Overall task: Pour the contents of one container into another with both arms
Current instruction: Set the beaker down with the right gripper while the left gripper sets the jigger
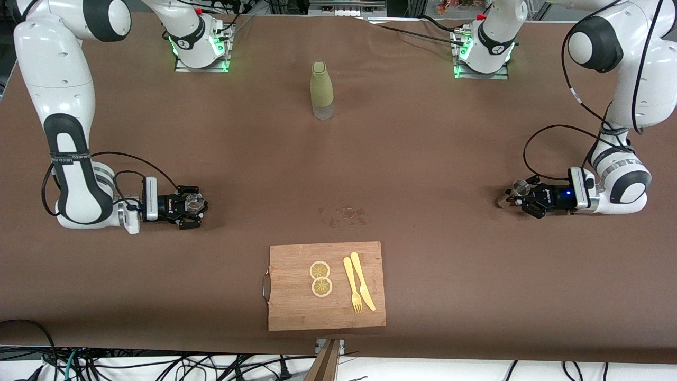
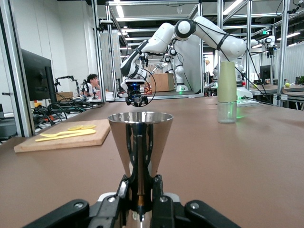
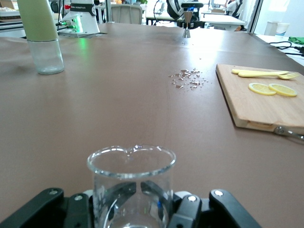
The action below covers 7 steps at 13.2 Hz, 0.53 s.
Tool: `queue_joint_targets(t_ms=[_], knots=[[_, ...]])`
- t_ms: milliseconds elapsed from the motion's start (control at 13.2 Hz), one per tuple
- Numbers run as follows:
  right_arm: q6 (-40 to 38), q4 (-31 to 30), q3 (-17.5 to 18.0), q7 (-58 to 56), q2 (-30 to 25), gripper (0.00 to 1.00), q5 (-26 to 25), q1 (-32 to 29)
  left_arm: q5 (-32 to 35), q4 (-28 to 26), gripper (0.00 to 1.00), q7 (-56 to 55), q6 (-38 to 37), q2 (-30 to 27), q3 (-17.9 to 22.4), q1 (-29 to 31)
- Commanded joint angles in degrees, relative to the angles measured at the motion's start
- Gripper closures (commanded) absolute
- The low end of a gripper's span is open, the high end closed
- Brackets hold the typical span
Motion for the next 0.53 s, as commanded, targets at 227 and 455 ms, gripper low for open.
queue_joint_targets(t_ms=[227,455], knots=[[-2.7,-0.4,1.0,-4.4,4.4,1.0,2.7,-3.9,1.7,-0.7,1.0,8.9,-0.5,2.2,1.4,0.5],[-4.3,-0.5,0.9,-3.5,4.4,0.03,2.8,-4.0,1.8,-0.6,1.0,9.2,-0.2,3.4,1.9,0.5]])
